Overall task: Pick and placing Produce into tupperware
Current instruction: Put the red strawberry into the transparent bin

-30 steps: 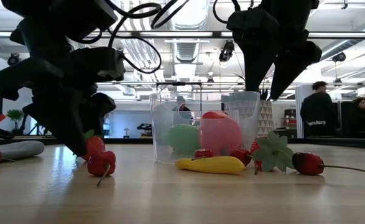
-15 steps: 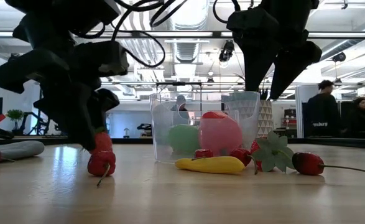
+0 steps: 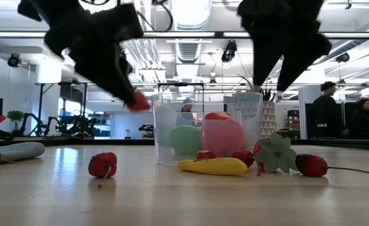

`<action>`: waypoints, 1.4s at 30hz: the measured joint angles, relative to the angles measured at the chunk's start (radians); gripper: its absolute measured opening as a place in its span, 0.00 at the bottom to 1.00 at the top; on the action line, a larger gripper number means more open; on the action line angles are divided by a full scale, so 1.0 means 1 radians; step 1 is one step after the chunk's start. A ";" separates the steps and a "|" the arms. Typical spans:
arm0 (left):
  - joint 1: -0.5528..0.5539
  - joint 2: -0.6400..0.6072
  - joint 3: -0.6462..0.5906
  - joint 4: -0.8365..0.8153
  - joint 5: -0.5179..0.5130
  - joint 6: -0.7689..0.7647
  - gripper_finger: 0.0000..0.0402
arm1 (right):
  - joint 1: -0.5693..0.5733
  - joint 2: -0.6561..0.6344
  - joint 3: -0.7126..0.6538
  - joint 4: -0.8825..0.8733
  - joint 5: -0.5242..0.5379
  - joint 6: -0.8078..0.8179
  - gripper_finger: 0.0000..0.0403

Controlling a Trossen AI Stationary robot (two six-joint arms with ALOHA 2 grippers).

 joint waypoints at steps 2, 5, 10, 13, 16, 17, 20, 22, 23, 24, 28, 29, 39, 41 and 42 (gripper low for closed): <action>0.000 -0.019 0.007 0.001 -0.036 0.019 0.35 | 0.024 -0.020 0.000 -0.054 0.049 0.068 0.81; 0.003 -0.030 0.023 0.015 -0.055 0.075 0.35 | 0.058 -0.052 0.000 -0.167 0.129 0.227 0.81; 0.011 -0.016 0.038 0.056 -0.046 0.160 0.35 | 0.103 -0.098 -0.001 -0.401 0.204 0.620 0.81; 0.015 0.002 0.031 0.141 -0.019 0.206 0.35 | 0.124 -0.114 -0.004 -0.455 0.209 0.728 0.81; 0.024 0.029 0.031 0.170 -0.001 0.231 0.35 | 0.135 -0.118 -0.004 -0.460 0.206 0.754 0.81; 0.028 0.040 0.034 0.178 0.010 0.231 0.35 | 0.136 -0.118 -0.004 -0.460 0.205 0.754 0.81; 0.041 0.070 0.038 0.193 0.047 0.228 0.35 | 0.136 -0.116 -0.004 -0.460 0.198 0.754 0.81; 0.046 0.088 0.038 0.218 0.068 0.227 0.35 | 0.135 -0.115 -0.005 -0.457 0.197 0.754 0.81; 0.047 0.093 0.037 0.227 0.082 0.227 0.35 | 0.135 -0.115 -0.005 -0.457 0.197 0.753 0.80; 0.047 0.097 0.037 0.239 0.086 0.226 0.35 | 0.135 -0.115 -0.005 -0.457 0.197 0.751 0.80; 0.052 0.097 0.045 0.238 0.093 0.181 0.35 | 0.135 -0.115 -0.005 -0.455 0.195 0.722 0.80; 0.055 0.097 0.045 0.238 0.093 0.164 0.35 | 0.135 -0.115 -0.005 -0.455 0.191 0.718 0.80; 0.073 0.106 0.047 0.240 0.101 0.077 0.43 | 0.135 -0.115 -0.005 -0.452 0.189 0.715 0.80; 0.073 0.106 0.046 0.248 0.100 0.067 0.47 | 0.135 -0.115 -0.005 -0.452 0.189 0.715 0.80; 0.073 0.106 0.045 0.246 0.099 0.067 0.50 | 0.135 -0.115 -0.005 -0.452 0.189 0.715 0.80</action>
